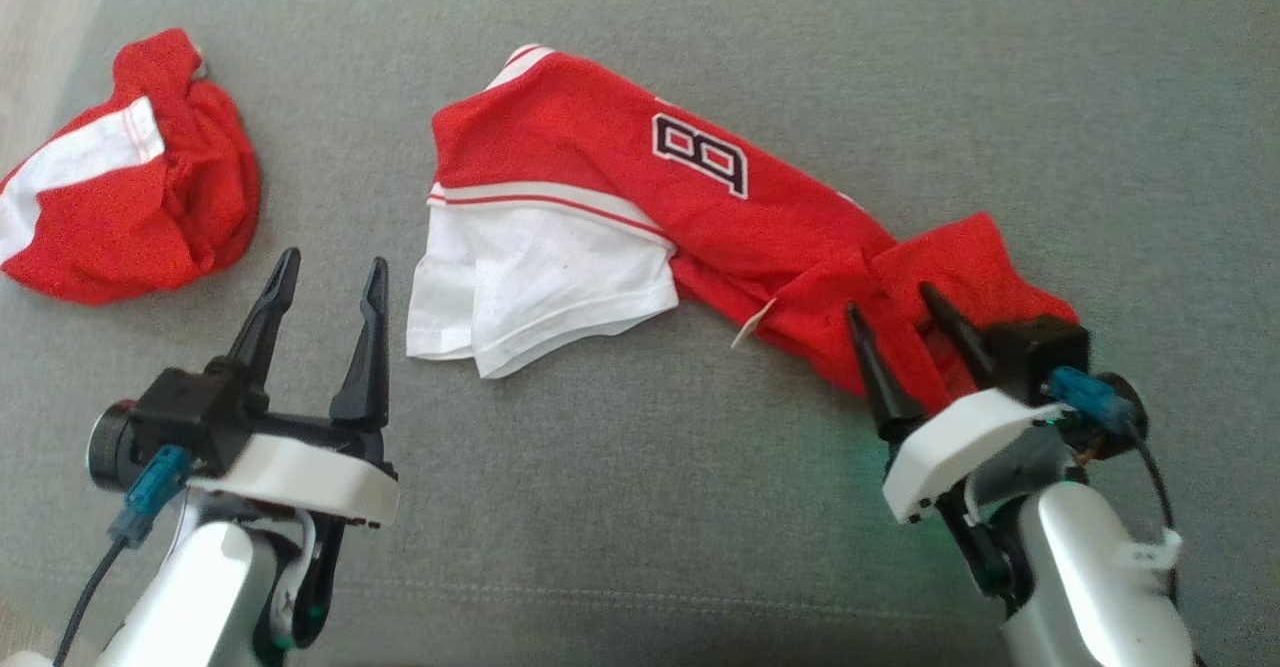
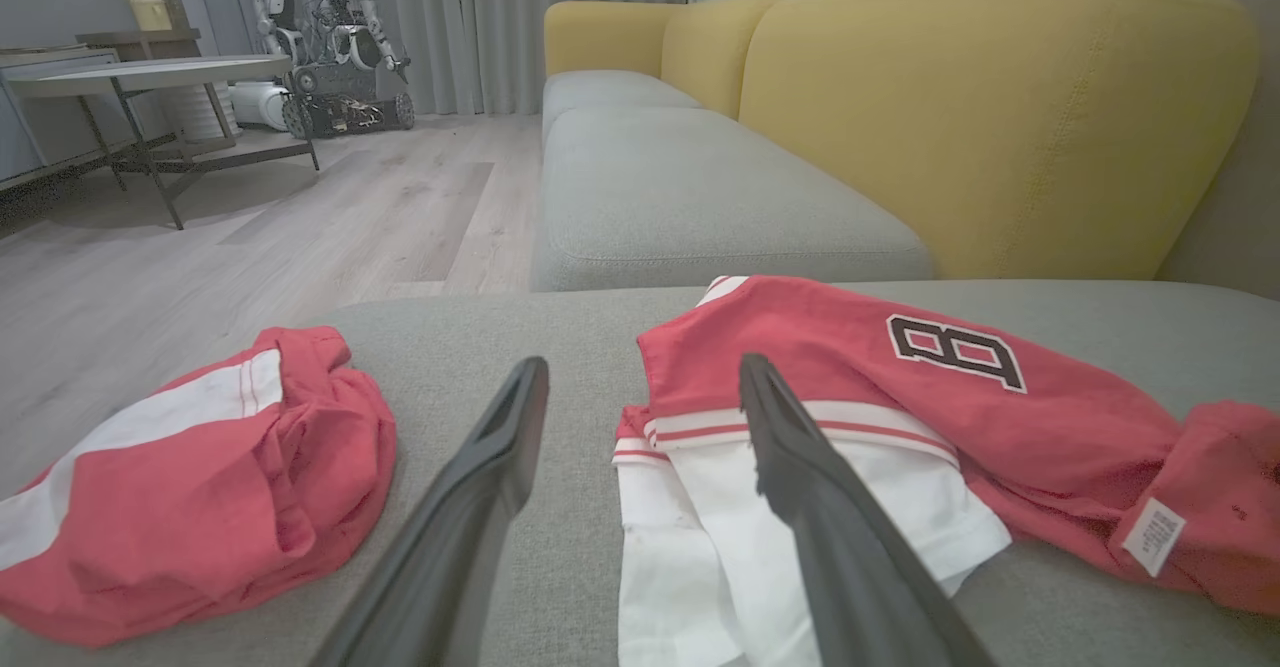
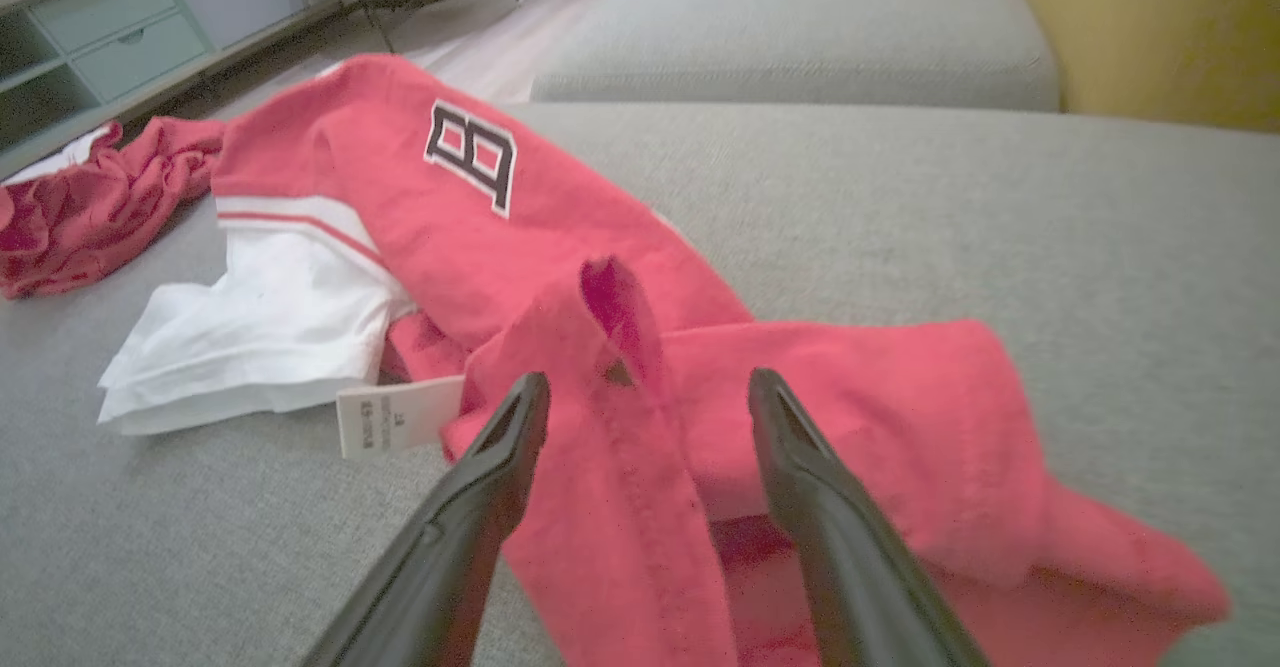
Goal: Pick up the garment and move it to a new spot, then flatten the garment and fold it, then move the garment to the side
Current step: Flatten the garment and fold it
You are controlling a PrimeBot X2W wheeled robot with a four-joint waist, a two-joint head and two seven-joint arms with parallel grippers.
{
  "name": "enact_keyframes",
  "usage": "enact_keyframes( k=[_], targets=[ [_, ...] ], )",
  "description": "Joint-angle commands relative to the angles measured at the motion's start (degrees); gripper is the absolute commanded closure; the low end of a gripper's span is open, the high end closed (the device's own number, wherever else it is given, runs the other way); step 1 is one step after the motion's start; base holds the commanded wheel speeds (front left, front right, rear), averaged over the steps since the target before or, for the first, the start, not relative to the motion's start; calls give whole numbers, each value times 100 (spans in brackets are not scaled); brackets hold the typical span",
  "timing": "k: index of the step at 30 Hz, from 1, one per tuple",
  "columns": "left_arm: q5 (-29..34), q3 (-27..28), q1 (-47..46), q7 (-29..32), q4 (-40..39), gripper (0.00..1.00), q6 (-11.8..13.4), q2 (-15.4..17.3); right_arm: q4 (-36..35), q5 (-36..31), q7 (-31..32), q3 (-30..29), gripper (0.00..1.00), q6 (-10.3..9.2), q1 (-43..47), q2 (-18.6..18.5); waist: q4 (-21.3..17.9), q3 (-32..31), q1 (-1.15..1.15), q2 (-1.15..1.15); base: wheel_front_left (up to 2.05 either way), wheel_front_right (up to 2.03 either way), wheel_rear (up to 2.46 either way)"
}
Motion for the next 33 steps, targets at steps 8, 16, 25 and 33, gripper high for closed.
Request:
enact_keyframes(
  k=[8, 16, 25, 33],
  targets=[
    [171, 374, -354, -34, -78, 0, -146, -32, 46, 136, 88, 173, 100, -4, -537, -153, 151, 164, 0, 0, 0, 0, 0],
    [314, 496, -419, -34, -97, 0, -271, -194, -303, -70, -187, -219, 100, -4, -1379, -489, 108, 143, 0, 0, 0, 0, 0],
    [435, 598, -384, -34, -76, 0, -398, -332, -438, -376, -211, 350, 100, -4, -1148, -853, -30, 134, 0, 0, 0, 0, 0],
    [498, 685, -336, -35, -62, 0, -477, -383, -337, -377, 250, 461, 100, -4, 38, -889, -165, 188, 0, 0, 0, 0, 0]
  ],
)
